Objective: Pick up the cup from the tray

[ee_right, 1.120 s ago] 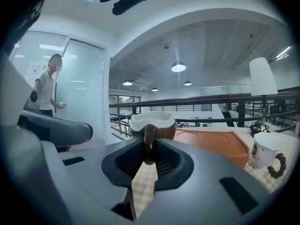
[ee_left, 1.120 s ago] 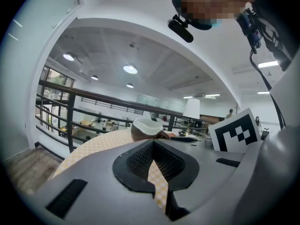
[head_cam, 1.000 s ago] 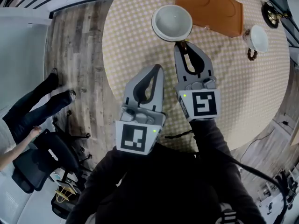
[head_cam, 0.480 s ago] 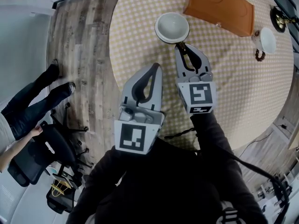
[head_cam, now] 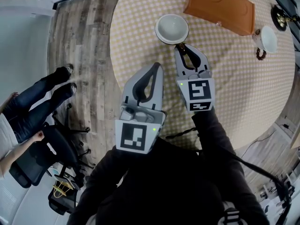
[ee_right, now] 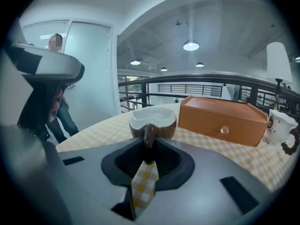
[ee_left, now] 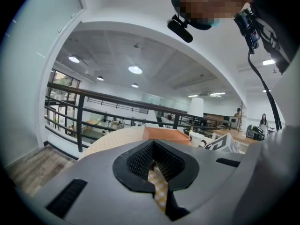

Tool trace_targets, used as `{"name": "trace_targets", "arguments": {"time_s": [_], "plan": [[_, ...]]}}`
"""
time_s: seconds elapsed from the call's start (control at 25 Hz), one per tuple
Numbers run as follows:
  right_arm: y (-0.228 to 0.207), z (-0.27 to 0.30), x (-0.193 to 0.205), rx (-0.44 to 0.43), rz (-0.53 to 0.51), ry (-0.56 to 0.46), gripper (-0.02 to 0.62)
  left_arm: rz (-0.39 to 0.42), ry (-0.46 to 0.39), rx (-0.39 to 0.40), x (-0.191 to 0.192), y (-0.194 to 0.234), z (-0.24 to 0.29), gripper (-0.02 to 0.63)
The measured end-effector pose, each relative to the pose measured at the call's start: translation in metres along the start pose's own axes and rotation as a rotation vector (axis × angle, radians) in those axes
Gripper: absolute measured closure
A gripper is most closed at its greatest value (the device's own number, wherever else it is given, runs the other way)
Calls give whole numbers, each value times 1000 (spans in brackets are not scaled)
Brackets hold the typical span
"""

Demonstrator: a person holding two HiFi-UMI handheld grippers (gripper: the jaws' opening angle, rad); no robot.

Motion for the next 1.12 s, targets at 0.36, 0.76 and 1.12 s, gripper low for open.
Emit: {"name": "trace_targets", "arguments": {"time_s": [0.36, 0.76, 1.12], "plan": [[3, -8, 14, 16, -20, 51, 514, 35, -16, 33, -3, -11, -6, 600], [-44, -131, -2, 141, 185, -142, 548, 153, -26, 137, -12, -64, -5, 600], [-65, -249, -61, 179, 285, -409, 588, 156, -109, 194, -58, -128, -7, 600]]}}
Point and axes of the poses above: the fingertips, and each gripper's own axes: z forward along the fingers, y to its left, x out of its underside, the point moved 7 cm from there along -z, backward along the fingers, and after that the axes turned 6 degrees about x, right-handed, at the moved point
